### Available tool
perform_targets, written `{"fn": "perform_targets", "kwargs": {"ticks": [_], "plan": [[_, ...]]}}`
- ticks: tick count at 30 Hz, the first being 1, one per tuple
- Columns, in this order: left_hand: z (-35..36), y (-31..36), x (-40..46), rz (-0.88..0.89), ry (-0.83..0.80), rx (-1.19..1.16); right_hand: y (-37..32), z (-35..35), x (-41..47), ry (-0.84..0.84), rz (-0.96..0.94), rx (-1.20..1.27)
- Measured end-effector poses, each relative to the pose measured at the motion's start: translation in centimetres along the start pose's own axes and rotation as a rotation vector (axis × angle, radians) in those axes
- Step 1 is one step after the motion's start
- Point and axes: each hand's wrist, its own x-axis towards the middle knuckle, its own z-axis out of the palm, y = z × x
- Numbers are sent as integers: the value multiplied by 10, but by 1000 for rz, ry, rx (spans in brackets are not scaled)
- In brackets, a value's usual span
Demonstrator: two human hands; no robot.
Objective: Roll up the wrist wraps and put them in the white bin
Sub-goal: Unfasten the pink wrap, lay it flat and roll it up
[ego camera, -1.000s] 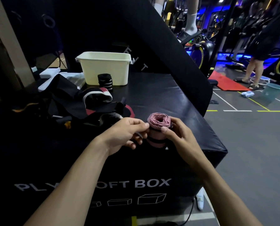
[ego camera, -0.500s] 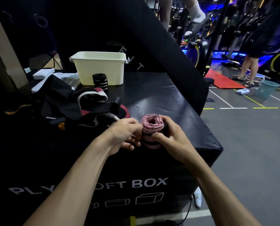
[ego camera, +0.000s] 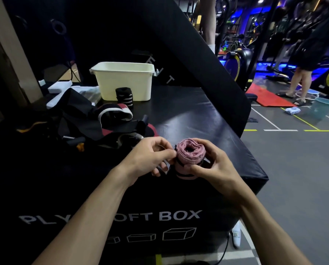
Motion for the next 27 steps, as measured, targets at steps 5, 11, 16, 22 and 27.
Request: {"fn": "perform_targets", "kwargs": {"ticks": [5, 11, 16, 22, 27], "plan": [[4, -1, -3, -43, 2, 5, 2, 2, -1, -36, 1, -5], [14, -3, -2, -31, 71, 9, 5, 5, -2, -33, 8, -1], [9, -8, 1, 94, 232, 28, 6, 12, -2, 33, 8, -93], [0, -7, -4, 369, 147, 214, -6, 33, -1, 347, 9, -350], [-2, -12, -1, 508, 369, 393, -7, 38, -1, 115, -13, -314]]}}
